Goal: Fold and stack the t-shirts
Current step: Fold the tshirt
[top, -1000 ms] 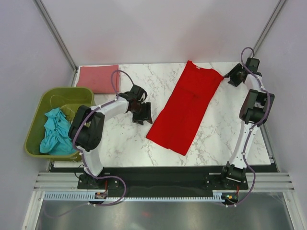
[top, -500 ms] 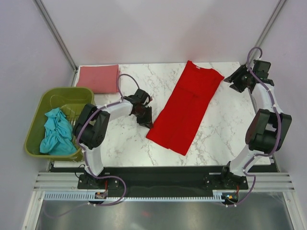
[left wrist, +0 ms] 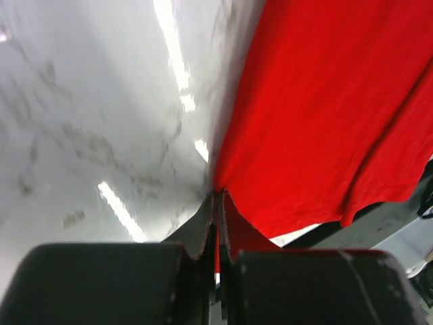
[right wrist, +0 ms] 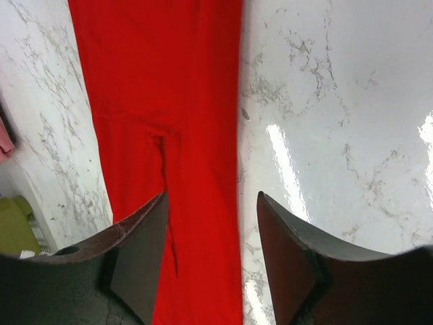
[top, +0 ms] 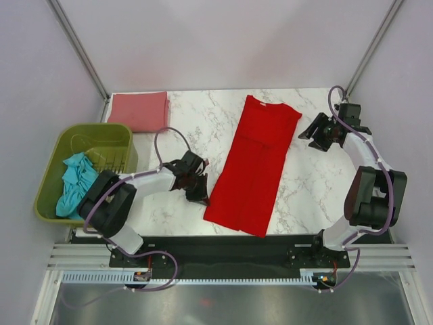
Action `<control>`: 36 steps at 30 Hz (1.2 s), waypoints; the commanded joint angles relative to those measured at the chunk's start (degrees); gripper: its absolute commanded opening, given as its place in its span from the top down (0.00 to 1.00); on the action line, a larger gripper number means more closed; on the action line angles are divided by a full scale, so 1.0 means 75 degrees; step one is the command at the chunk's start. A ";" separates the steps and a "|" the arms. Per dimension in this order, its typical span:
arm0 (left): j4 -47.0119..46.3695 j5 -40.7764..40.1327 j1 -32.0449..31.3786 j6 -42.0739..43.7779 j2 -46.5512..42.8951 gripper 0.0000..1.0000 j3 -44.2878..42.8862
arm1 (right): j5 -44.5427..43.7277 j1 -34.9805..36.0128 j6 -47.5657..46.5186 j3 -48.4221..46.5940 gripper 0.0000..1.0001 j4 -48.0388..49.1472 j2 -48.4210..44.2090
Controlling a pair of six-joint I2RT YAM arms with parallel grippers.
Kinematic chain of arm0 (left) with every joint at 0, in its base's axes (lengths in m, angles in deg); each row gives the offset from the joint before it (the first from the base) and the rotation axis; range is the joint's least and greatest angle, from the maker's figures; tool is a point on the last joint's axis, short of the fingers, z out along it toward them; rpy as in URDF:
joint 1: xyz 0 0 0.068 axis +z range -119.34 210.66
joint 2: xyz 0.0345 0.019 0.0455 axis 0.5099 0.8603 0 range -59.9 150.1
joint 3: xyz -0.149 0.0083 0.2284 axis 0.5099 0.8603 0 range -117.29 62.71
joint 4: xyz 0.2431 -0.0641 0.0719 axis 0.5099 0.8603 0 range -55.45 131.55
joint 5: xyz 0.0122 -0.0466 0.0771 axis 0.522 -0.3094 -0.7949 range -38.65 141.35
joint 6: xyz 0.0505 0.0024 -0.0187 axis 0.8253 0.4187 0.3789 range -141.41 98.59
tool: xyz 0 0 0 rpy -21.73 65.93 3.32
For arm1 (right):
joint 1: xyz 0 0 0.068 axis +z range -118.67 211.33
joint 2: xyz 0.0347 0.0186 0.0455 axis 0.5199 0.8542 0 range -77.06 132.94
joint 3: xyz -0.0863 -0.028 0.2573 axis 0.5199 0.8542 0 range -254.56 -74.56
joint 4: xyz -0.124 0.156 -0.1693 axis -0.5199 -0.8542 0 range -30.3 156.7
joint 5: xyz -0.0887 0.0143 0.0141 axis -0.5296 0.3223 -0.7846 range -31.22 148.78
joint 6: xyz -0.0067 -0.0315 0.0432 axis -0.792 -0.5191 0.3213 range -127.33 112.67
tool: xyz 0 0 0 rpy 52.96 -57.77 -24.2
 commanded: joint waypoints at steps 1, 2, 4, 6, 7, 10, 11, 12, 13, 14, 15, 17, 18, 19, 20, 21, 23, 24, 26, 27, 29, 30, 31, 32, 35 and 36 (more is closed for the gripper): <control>0.0048 -0.0326 -0.0269 -0.0572 -0.0779 0.98 0.0959 | -0.0136 0.0203 -0.0459 0.0009 0.36 0.0471 0.0228; 0.0048 -0.0326 -0.0304 -0.0572 -0.0910 0.98 0.1321 | -0.0077 0.0239 -0.0517 -0.0049 0.36 0.0565 0.0382; 0.0048 -0.0326 -0.0351 -0.0572 -0.1191 0.98 0.1569 | 0.0122 0.0286 -0.0681 -0.0166 0.36 0.0893 0.0745; 0.0048 -0.0326 -0.0339 -0.0572 -0.1578 0.98 0.1687 | 0.0356 0.0286 -0.0787 -0.0412 0.37 0.1209 0.1319; 0.0048 -0.0326 -0.0339 -0.0572 -0.1707 0.98 0.1676 | 0.0438 0.0286 -0.0857 -0.0703 0.37 0.1257 0.1739; 0.0048 -0.0326 -0.0339 -0.0572 -0.2117 0.98 0.1477 | 0.0848 0.0297 -0.0846 -0.1382 0.39 0.1351 0.2664; 0.0048 -0.0326 -0.0339 -0.0572 -0.2188 0.98 0.1291 | 0.0977 0.0321 -0.0834 -0.1560 0.39 0.1386 0.2866; 0.0048 -0.0326 -0.0339 -0.0572 -0.2223 0.98 0.1196 | 0.1094 0.0333 -0.0834 -0.1747 0.39 0.1387 0.3077; 0.0048 -0.0326 -0.0339 -0.0572 -0.2247 0.98 0.1103 | 0.1107 0.0344 -0.0834 -0.2120 0.39 0.1398 0.3392; -0.0068 -0.0407 -0.0339 -0.1326 -0.2328 0.53 0.0904 | 0.1119 0.0368 -0.0834 -0.2286 0.39 0.1398 0.3534; 0.0001 -0.0489 -0.0328 -0.1287 -0.2387 0.52 0.0810 | 0.1119 0.0368 -0.0834 -0.2450 0.39 0.1398 0.3652; 0.0223 -0.0782 -0.0328 -0.1146 -0.2469 0.50 0.0518 | 0.1119 0.0368 -0.0788 -0.2919 0.39 0.1398 0.3992; 0.0317 -0.0899 -0.0316 -0.1053 -0.2504 0.49 0.0400 | 0.1142 0.0368 -0.0764 -0.3072 0.39 0.1375 0.4132; 0.0399 -0.1062 -0.0316 -0.0994 -0.2516 0.48 0.0283 | 0.1154 0.0379 -0.0729 -0.3398 0.40 0.1375 0.4377; 0.0516 -0.1122 -0.0304 -0.0959 -0.2505 0.48 0.0049 | 0.1200 0.0403 -0.0706 -0.3564 0.40 0.1328 0.4519; 0.0575 -0.1169 -0.0281 -0.0935 -0.2482 0.48 -0.0081 | 0.1212 0.0415 -0.0694 -0.3728 0.41 0.1293 0.4648; 0.0611 -0.1169 -0.0269 -0.0876 -0.2376 0.48 -0.0396 | 0.1177 0.0473 -0.0694 -0.4232 0.45 0.1200 0.5058; 0.0623 -0.1146 -0.0257 -0.0842 -0.2329 0.48 -0.0491 | 0.1166 0.0497 -0.0705 -0.4407 0.48 0.1106 0.5210; 0.0634 -0.1041 -0.0246 -0.0795 -0.2131 0.48 -0.0737 | 0.1096 0.0520 -0.0705 -0.4923 0.59 0.0942 0.5609; 0.0646 -0.1018 -0.0222 -0.0736 -0.2060 0.48 -0.0808 | 0.1084 0.0532 -0.0694 -0.5099 0.64 0.0895 0.5749; 0.0670 -0.1157 -0.0222 -0.0619 -0.1896 0.49 -0.0914 | 0.1049 0.0520 -0.0670 -0.5614 0.78 0.0766 0.6124; 0.0681 -0.1297 -0.0222 -0.0514 -0.1872 0.48 -0.0902 | 0.0979 0.0532 -0.0693 -0.6010 0.86 0.0719 0.6381; 0.0681 -0.1600 -0.0211 -0.0467 -0.1814 0.48 -0.0867 | 0.0943 0.0532 -0.0705 -0.6223 0.90 0.0661 0.6523; 0.0681 -0.1684 -0.0199 -0.0420 -0.1779 0.48 -0.0867 | 0.0931 0.0532 -0.0705 -0.6469 0.93 0.0521 0.6675; 0.0681 -0.1650 -0.0129 -0.0256 -0.1464 0.48 -0.0972 | 0.0884 0.0532 -0.0705 -0.7605 1.00 0.0216 0.7366; 0.0681 -0.1604 -0.0105 -0.0209 -0.1381 0.48 -0.1007 | 0.0838 0.0532 -0.0682 -0.7921 1.00 0.0157 0.7716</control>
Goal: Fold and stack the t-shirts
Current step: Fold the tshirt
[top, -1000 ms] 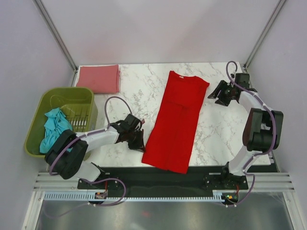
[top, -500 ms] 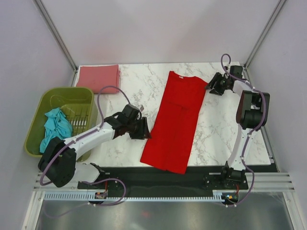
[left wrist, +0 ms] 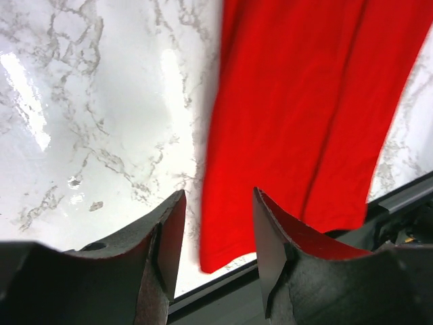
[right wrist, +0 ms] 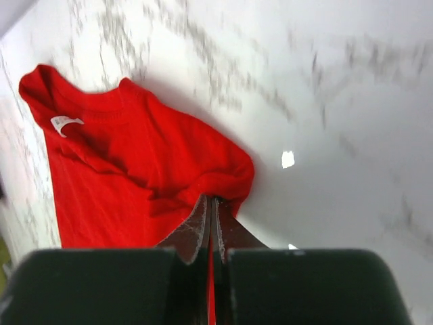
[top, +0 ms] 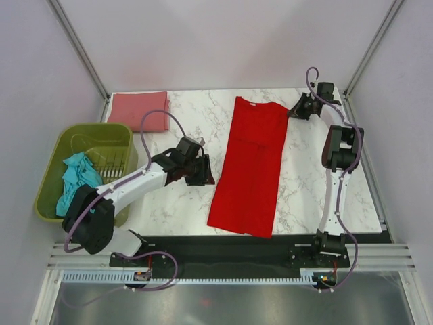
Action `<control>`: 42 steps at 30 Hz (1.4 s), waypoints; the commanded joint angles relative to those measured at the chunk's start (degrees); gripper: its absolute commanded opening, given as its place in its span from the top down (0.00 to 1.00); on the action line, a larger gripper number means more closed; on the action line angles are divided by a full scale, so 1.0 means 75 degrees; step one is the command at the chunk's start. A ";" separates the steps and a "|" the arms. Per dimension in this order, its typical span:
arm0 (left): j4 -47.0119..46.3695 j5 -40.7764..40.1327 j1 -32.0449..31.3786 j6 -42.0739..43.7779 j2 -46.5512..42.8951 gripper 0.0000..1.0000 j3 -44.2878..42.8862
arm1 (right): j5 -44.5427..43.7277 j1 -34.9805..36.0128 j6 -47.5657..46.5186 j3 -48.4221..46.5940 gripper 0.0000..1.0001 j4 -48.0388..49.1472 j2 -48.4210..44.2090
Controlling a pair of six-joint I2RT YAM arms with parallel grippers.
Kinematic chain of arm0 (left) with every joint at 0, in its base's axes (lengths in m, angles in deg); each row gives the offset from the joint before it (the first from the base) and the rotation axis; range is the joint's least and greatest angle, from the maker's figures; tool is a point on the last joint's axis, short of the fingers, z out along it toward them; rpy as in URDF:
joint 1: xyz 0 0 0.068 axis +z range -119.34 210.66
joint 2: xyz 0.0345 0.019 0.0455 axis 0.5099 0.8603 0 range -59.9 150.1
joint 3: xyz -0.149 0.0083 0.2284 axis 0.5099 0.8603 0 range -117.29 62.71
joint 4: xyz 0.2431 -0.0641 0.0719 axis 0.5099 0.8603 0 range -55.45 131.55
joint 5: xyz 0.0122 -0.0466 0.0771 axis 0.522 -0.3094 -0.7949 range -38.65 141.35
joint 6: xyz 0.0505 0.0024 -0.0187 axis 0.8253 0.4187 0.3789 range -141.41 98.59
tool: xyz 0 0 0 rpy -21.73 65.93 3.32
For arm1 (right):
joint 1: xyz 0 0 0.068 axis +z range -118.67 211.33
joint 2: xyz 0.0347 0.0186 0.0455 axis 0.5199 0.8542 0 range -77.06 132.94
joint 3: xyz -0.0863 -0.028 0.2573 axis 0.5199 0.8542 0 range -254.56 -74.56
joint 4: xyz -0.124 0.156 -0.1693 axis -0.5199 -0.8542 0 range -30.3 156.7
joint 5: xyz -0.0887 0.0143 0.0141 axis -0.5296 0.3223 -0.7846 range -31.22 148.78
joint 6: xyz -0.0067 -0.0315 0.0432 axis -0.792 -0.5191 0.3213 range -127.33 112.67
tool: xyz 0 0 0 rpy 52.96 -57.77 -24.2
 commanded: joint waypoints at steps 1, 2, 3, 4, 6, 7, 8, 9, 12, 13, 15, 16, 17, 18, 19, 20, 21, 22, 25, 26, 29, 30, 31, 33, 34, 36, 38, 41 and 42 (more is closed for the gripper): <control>0.0087 -0.0231 0.0096 0.0438 0.0342 0.48 -0.0355 | -0.0281 -0.0016 -0.0053 -0.1487 1.00 -0.0281 0.0800; 0.0075 -0.0196 0.0131 0.0462 0.0540 0.48 -0.0367 | -0.0328 -0.0016 -0.0029 -0.1748 1.00 -0.0304 0.0941; 0.0063 -0.0161 0.0154 0.0462 0.0623 0.48 -0.0402 | -0.0364 -0.0016 -0.0006 -0.2227 1.00 -0.0293 0.1198; 0.0063 -0.0021 0.0201 0.0462 0.0729 0.48 -0.0449 | -0.0422 -0.0016 0.0087 -0.2452 1.00 -0.0293 0.1316; 0.0052 0.0306 0.0318 0.0474 0.0986 0.48 -0.0612 | -0.0411 -0.0016 0.0228 -0.2955 0.92 -0.0165 0.1539; 0.0040 0.0448 0.0365 0.0485 0.1057 0.48 -0.0683 | -0.0376 -0.0004 0.0299 -0.2981 0.86 -0.0071 0.1552; 0.0017 0.0612 0.0470 0.0497 0.1127 0.48 -0.0776 | -0.0364 -0.0016 0.0392 -0.2970 0.82 0.0080 0.1517; 0.0017 0.0973 0.0518 0.0486 0.1256 0.48 -0.0974 | -0.0376 -0.0016 0.0416 -0.2842 0.77 0.0105 0.1366; -0.0077 0.1560 0.0763 0.0451 0.1374 0.48 -0.1292 | -0.0528 -0.0016 0.0276 -0.2223 0.61 0.0117 0.0712; -0.0077 0.1853 0.0822 0.0474 0.1421 0.49 -0.1502 | -0.0621 -0.0039 0.0218 -0.2011 0.58 0.0117 0.0476; -0.0066 0.2158 0.1056 0.0532 0.1409 0.49 -0.1783 | -0.0773 -0.0063 0.0136 -0.1334 0.51 0.0071 -0.0271; -0.0077 0.2241 0.1138 0.0567 0.1375 0.48 -0.1866 | -0.0855 -0.0109 0.0135 -0.1120 0.49 -0.0034 -0.0532; -0.0066 0.2265 0.1244 0.0672 0.1374 0.48 -0.1925 | -0.0937 -0.0121 0.0135 -0.0932 0.47 -0.0105 -0.0801; -0.0066 0.2150 0.1291 0.0719 0.1386 0.48 -0.1995 | -0.1043 -0.0133 0.0054 -0.0513 0.45 -0.0163 -0.1326; -0.0054 0.2183 0.1315 0.0766 0.1490 0.48 -0.1984 | -0.1125 -0.0133 0.0053 -0.0277 0.45 -0.0303 -0.1610; -0.0054 0.2323 0.1384 0.0744 0.1561 0.48 -0.1949 | -0.1207 -0.0122 0.0076 -0.0019 0.45 -0.0421 -0.1891; -0.0077 0.2498 0.1408 0.0709 0.1631 0.48 -0.1821 | -0.1289 -0.0110 0.0088 0.0482 0.45 -0.0573 -0.2416; -0.0077 0.2523 0.1397 0.0662 0.1725 0.48 -0.1716 | -0.1371 -0.0028 0.0112 0.0766 0.45 -0.0899 -0.2699; -0.0334 0.2500 0.1198 0.0568 0.1808 0.46 -0.1247 | -0.1862 0.0345 -0.0016 0.2148 0.45 -0.1533 -0.3824; -0.0405 0.2477 0.1024 0.0568 0.1831 0.46 -0.1130 | -0.2026 0.0463 -0.0017 0.2569 0.44 -0.1872 -0.4129; -0.0569 0.2231 0.0719 0.0509 0.1773 0.45 -0.0720 | -0.2402 0.0839 0.0216 0.4595 0.44 -0.2039 -0.5789; -0.0604 0.1964 0.0648 0.0509 0.1715 0.44 -0.0545 | -0.2461 0.0898 0.0322 0.5680 0.45 -0.1993 -0.6144; -0.0639 0.1833 0.0577 0.0509 0.1679 0.43 -0.0462 | -0.2520 0.1003 0.0439 0.6236 0.45 -0.1807 -0.6507; -0.0663 0.1518 0.0413 0.0532 0.1562 0.43 -0.0239 | -0.2380 0.1015 0.0732 0.7708 0.45 -0.1548 -0.7500; -0.0652 0.1400 0.0355 0.0556 0.1527 0.42 -0.0168 | -0.2345 0.1317 0.0791 0.8101 0.45 -0.1477 -0.7774; -0.0698 0.1305 0.0237 0.0533 0.1503 0.42 0.0007 | -0.2286 0.1483 0.0862 0.9098 0.45 -0.1442 -0.8431; -0.0932 0.1421 0.0120 0.0498 0.1550 0.41 0.0125 | -0.2356 0.1636 0.0885 0.9672 0.45 -0.1500 -0.8771; -0.1375 0.1749 -0.0009 0.0299 0.1702 0.41 0.0452 | -0.2427 0.1753 0.1223 1.0982 0.46 -0.1454 -0.9636; -0.1459 0.1936 -0.0033 0.0228 0.1737 0.42 0.0523 | -0.2311 0.1835 0.1527 1.1254 0.46 -0.1326 -0.9825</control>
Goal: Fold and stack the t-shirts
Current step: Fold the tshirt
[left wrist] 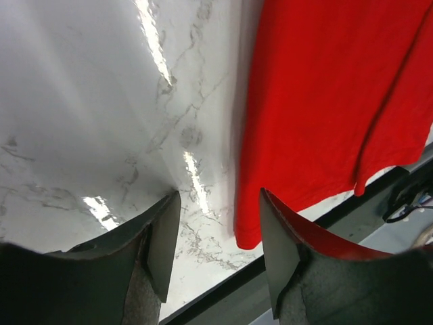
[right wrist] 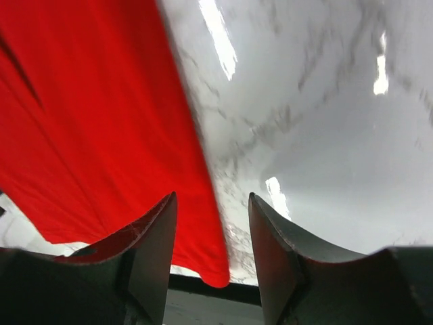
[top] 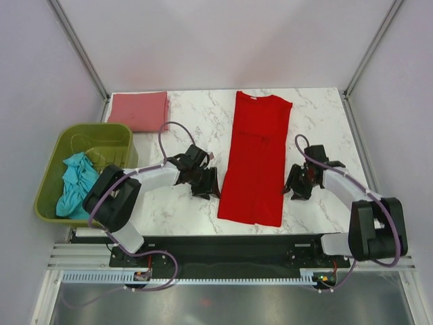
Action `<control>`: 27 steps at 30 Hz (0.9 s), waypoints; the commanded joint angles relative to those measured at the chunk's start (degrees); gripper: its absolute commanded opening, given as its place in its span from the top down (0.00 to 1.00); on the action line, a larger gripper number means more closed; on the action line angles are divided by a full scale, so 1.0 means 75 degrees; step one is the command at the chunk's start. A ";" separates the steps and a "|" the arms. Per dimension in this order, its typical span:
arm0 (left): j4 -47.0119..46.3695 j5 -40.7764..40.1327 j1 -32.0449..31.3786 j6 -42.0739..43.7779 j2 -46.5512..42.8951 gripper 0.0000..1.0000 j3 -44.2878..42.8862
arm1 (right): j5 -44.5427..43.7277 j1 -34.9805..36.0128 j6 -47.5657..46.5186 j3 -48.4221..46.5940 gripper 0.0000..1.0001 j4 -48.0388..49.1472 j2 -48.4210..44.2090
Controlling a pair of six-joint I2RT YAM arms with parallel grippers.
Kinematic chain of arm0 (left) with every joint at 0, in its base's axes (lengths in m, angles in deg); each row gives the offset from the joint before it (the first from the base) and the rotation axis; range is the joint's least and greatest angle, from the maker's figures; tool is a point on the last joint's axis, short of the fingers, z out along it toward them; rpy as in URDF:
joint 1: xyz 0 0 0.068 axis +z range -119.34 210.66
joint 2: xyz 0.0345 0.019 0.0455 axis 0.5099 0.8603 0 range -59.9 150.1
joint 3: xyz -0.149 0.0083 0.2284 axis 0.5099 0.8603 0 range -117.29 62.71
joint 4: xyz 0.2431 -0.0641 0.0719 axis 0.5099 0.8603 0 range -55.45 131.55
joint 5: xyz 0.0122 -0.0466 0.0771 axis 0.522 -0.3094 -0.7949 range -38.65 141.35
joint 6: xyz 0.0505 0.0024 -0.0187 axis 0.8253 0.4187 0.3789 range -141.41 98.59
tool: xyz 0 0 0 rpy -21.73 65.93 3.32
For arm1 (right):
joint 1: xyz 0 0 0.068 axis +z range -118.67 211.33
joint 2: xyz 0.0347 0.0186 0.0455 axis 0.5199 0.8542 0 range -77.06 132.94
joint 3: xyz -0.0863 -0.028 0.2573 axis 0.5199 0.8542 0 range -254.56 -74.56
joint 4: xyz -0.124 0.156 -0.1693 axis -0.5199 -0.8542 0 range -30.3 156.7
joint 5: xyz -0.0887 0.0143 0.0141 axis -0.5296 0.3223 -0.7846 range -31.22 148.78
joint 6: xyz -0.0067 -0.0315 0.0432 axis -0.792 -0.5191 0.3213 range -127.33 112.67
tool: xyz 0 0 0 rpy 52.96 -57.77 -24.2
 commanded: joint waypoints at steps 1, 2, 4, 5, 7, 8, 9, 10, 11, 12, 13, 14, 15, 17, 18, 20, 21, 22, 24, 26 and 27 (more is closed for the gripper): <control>-0.0786 0.0384 -0.0152 -0.0215 -0.0014 0.43 0.0255 | 0.0088 0.0412 0.0771 0.0925 0.46 0.0545 -0.0967; -0.0834 0.0443 -0.0222 -0.0274 0.0079 0.44 0.0291 | 0.0159 0.0543 0.0831 0.1124 0.47 0.0560 -0.1143; -0.0881 0.0455 -0.0281 -0.0321 0.0127 0.50 0.0373 | 0.0020 0.0847 0.1006 0.1488 0.47 0.0420 -0.1296; -0.0881 0.0443 -0.0339 -0.0356 0.0092 0.52 0.0419 | -0.0050 0.0907 0.1065 0.1710 0.47 0.0396 -0.1540; -0.0916 0.0373 -0.0375 -0.0414 0.0033 0.66 0.0548 | -0.0296 0.1000 0.1206 0.1899 0.48 0.0221 -0.1799; -0.0916 0.0373 -0.0387 -0.0450 -0.0037 0.71 0.0618 | -0.0297 0.0989 0.1241 0.2027 0.48 0.0174 -0.2033; -0.0928 0.0384 -0.0398 -0.0485 -0.0072 0.75 0.0665 | -0.0285 0.1001 0.1253 0.2075 0.50 0.0127 -0.2151; -0.0940 0.0373 -0.0433 -0.0508 -0.0096 0.83 0.0701 | -0.0285 0.1024 0.1276 0.2099 0.51 0.0045 -0.2257; -0.0928 0.0361 -0.0457 -0.0520 -0.0154 0.86 0.0736 | -0.0285 0.1024 0.1312 0.2134 0.54 -0.0014 -0.2432; -0.0940 0.0350 -0.0469 -0.0543 -0.0247 0.89 0.0794 | -0.0297 0.1024 0.1300 0.2134 0.57 -0.0072 -0.2492; -0.0963 0.0361 -0.0492 -0.0555 -0.0295 0.96 0.0830 | -0.0297 0.1024 0.1300 0.2123 0.60 -0.0177 -0.2539; -0.0963 0.0373 -0.0539 -0.0613 -0.0353 0.98 0.0853 | -0.0262 0.1024 0.1312 0.2123 0.66 -0.0190 -0.2609; -0.0986 0.0419 -0.0574 -0.0649 -0.0435 0.98 0.0911 | -0.0238 0.1048 0.1323 0.2134 0.67 -0.0236 -0.2633; -0.1045 0.0466 -0.0633 -0.0765 -0.0517 0.98 0.0994 | -0.0064 0.1071 0.1358 0.2192 0.68 -0.0213 -0.2691; -0.1045 0.0490 -0.0668 -0.0813 -0.0576 0.98 0.1029 | 0.0007 0.1083 0.1359 0.2216 0.67 -0.0213 -0.2715; -0.1057 0.0478 -0.0727 -0.0860 -0.0670 0.98 0.1122 | 0.0125 0.1118 0.1394 0.2274 0.60 -0.0248 -0.2820; -0.1057 0.0478 -0.0750 -0.0860 -0.0693 0.98 0.1146 | 0.0090 0.1141 0.1406 0.2286 0.59 -0.0283 -0.2878; -0.1057 0.0478 -0.0750 -0.0860 -0.0740 0.98 0.1181 | 0.0032 0.1130 0.1394 0.2310 0.59 -0.0411 -0.2948; -0.1057 0.0478 -0.0750 -0.0860 -0.0822 0.98 0.1252 | 0.0031 0.1142 0.1417 0.2380 0.59 -0.0494 -0.3124; -0.1057 0.0478 -0.0762 -0.0860 -0.0939 0.98 0.1322 | 0.0090 0.1153 0.1452 0.2508 0.59 -0.0506 -0.3276; -0.1057 0.0478 -0.0750 -0.0860 -0.0974 0.98 0.1334 | 0.0159 0.1142 0.1452 0.2544 0.59 -0.0483 -0.3301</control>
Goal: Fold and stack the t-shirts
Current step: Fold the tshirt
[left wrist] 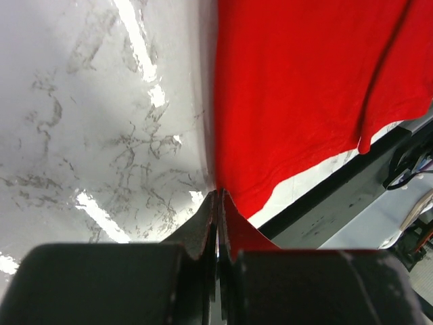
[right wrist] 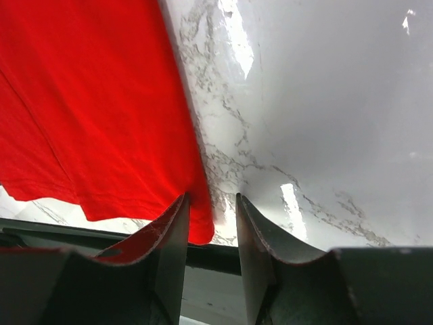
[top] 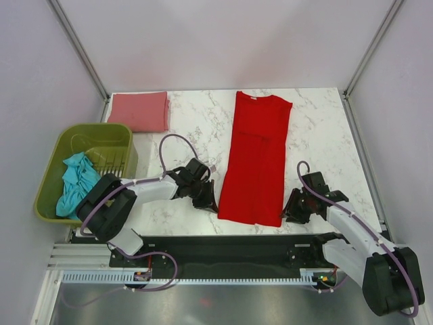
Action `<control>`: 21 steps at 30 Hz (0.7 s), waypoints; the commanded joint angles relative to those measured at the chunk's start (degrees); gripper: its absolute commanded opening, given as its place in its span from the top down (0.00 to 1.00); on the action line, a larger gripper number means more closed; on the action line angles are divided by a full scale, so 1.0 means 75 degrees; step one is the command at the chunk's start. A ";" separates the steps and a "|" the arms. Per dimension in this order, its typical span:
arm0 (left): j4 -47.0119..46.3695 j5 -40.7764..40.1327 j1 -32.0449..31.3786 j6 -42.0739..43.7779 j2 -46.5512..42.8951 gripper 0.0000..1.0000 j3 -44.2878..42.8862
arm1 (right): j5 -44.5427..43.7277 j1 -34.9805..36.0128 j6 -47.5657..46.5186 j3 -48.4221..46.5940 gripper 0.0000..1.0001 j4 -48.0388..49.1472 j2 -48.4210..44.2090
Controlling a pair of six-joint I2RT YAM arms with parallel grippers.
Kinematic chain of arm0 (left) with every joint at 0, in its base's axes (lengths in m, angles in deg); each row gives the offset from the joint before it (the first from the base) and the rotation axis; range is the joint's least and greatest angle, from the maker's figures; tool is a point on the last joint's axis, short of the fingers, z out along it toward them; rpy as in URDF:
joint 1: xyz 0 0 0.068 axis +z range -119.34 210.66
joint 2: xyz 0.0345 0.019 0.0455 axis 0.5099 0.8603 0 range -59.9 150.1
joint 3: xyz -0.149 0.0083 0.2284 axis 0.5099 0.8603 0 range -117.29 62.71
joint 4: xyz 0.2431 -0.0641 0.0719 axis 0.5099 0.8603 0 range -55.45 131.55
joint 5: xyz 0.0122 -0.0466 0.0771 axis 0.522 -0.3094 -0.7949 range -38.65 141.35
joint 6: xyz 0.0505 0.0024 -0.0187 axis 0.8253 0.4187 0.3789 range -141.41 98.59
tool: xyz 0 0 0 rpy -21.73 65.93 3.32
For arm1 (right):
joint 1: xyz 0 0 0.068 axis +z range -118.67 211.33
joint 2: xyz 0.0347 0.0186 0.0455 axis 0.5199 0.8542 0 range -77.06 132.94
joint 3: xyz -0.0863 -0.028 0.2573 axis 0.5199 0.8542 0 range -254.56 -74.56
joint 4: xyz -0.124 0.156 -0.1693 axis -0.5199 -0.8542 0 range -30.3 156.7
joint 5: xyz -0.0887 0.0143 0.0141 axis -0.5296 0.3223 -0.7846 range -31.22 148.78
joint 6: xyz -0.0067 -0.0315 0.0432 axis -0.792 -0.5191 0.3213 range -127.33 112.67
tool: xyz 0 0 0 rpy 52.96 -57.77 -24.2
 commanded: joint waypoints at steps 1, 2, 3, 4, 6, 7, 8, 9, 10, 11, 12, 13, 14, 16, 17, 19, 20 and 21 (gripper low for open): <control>-0.0189 0.0097 -0.0054 -0.0222 -0.0369 0.98 0.0098 | 0.0204 0.0046 0.0173 0.0169 0.59 -0.0107 -0.0220; -0.0189 0.0097 -0.0042 -0.0222 -0.0403 0.98 0.0087 | 0.0262 0.0034 0.0173 0.0227 0.59 -0.0084 -0.0267; -0.0189 0.0097 -0.0042 -0.0222 -0.0427 0.98 0.0075 | 0.0402 0.0034 0.0173 0.0251 0.60 -0.0037 -0.0302; -0.0189 0.0097 -0.0054 -0.0222 -0.0450 0.98 0.0086 | 0.0508 0.0046 0.0185 0.0298 0.60 -0.0013 -0.0349; -0.0189 0.0097 -0.0042 -0.0222 -0.0544 0.98 0.0110 | 0.0649 0.0034 0.0197 0.0345 0.60 0.0022 -0.0396; -0.0189 0.0097 -0.0054 -0.0222 -0.0579 0.98 0.0110 | 0.0684 0.0034 0.0208 0.0345 0.60 0.0022 -0.0419; -0.0189 0.0097 -0.0054 -0.0222 -0.0684 0.98 0.0098 | 0.0719 0.0046 0.0208 0.0345 0.60 0.0022 -0.0466; -0.0189 0.0097 -0.0042 -0.0222 -0.0755 0.98 0.0098 | 0.0755 0.0034 0.0220 0.0334 0.60 0.0022 -0.0490; -0.0189 0.0097 -0.0042 -0.0222 -0.0825 0.98 0.0087 | 0.0767 0.0046 0.0209 0.0334 0.60 -0.0013 -0.0513; -0.0189 0.0097 -0.0042 -0.0222 -0.0872 0.98 0.0063 | 0.0732 0.0034 0.0208 0.0334 0.60 -0.0036 -0.0525; -0.0189 0.0097 -0.0042 -0.0222 -0.0965 0.98 0.0052 | 0.0708 0.0034 0.0208 0.0322 0.60 -0.0083 -0.0525; -0.0189 0.0097 -0.0054 -0.0222 -0.0989 0.98 0.0028 | 0.0685 0.0034 0.0208 0.0333 0.60 -0.0083 -0.0514; -0.0189 0.0097 -0.0054 -0.0222 -0.0967 0.98 0.0005 | 0.0661 0.0034 0.0208 0.0357 0.60 -0.0072 -0.0467; -0.0189 0.0097 -0.0054 -0.0222 -0.0815 0.98 0.0005 | 0.0650 0.0057 0.0197 0.0380 0.61 -0.0037 -0.0385; -0.0189 0.0097 -0.0054 -0.0222 -0.0756 0.98 0.0016 | 0.0638 0.0046 0.0185 0.0392 0.62 -0.0037 -0.0373; -0.0189 0.0097 -0.0089 -0.0222 -0.0604 0.98 0.0040 | 0.0626 0.0046 0.0162 0.0404 0.66 -0.0060 -0.0349; -0.0189 0.0097 -0.0112 -0.0222 -0.0580 0.98 0.0063 | 0.0615 0.0046 0.0138 0.0415 0.69 -0.0072 -0.0349; -0.0189 0.0097 -0.0135 -0.0222 -0.0556 0.98 0.0075 | 0.0556 0.0046 0.0138 0.0404 0.75 -0.0141 -0.0361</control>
